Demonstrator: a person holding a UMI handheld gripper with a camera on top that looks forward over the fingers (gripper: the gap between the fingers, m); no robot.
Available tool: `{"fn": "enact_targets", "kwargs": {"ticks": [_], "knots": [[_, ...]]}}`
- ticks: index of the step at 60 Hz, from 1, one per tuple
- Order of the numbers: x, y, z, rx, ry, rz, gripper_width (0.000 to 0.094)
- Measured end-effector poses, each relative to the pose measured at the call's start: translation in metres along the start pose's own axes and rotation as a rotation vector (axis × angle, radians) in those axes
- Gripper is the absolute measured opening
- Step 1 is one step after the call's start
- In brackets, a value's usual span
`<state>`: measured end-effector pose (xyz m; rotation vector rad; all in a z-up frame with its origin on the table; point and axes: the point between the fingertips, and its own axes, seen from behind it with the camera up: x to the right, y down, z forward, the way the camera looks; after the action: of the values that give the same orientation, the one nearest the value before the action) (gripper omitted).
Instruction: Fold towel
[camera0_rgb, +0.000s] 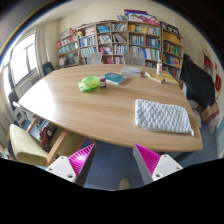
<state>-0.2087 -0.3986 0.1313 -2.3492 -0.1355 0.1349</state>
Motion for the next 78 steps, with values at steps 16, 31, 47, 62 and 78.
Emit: {"fn": "enact_targets", "kwargs": {"ticks": [16, 31, 47, 62, 78], "knots": [[0.11, -0.067, 0.166, 0.041, 0.184, -0.155, 0.078], [0.151, -0.063, 0.264, -0.014, 0.139, -0.159, 0.0347], [0.158, -0.067, 0.252, -0.032, 0.043, -0.082, 0.0025], [0.237, -0.147, 0.162, 0.113, 0.052, 0.109, 0.0037], [0.398, -0.068, 0.166, -0.048, 0.257, 0.327, 0.0085]]}}
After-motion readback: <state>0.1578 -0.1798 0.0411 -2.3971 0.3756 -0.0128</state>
